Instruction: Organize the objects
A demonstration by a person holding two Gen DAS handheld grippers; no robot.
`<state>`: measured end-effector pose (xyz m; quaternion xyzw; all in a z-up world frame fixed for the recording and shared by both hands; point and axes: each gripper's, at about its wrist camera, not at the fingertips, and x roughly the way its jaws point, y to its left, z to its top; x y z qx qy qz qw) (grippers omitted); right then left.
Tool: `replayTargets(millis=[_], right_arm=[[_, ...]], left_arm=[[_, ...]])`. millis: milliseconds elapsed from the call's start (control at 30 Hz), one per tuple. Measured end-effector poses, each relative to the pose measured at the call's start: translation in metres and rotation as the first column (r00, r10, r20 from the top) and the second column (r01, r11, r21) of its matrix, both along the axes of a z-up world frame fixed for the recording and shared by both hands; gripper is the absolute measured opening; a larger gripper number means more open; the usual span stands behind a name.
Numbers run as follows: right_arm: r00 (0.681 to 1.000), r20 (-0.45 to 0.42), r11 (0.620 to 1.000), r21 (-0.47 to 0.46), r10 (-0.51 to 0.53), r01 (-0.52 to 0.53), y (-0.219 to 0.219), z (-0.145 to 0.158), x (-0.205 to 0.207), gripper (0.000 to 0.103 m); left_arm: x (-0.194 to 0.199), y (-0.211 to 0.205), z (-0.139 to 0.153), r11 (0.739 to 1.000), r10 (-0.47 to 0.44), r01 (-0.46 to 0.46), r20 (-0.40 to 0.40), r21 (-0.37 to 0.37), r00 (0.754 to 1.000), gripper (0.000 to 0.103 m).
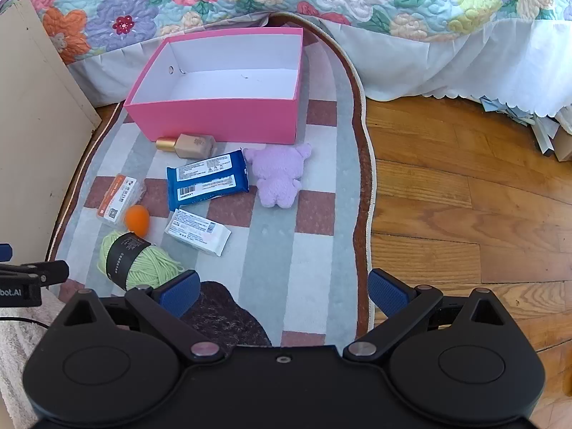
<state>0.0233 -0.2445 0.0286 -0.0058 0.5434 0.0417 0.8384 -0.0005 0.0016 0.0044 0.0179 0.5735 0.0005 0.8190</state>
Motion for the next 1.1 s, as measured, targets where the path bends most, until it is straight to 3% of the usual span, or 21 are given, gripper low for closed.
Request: replayTargets(millis=[400, 600, 1100], right_arm=[[1.000, 0.001, 1.000, -0.008, -0.012, 0.012, -0.002, 0.000, 0.000, 0.101], [1.000, -0.007, 1.000, -0.005, -0.013, 0.013, -0.001, 0.000, 0.000, 0.101], [1.000, -0.010, 1.000, -0.013, -0.020, 0.020, -0.003, -0.004, -0.001, 0.101]], left_arm=[[-0.002, 0.008, -0.001, 1.000, 0.029, -0.029, -0.006, 0.003, 1.000, 0.103], [0.003, 0.017, 0.008, 0.996, 0.078, -0.077, 0.009, -0.051, 0.997, 0.103], [-0.003, 0.015, 0.012, 0.994, 0.072, -0.069, 0.033, -0.082, 0.997, 0.103]])
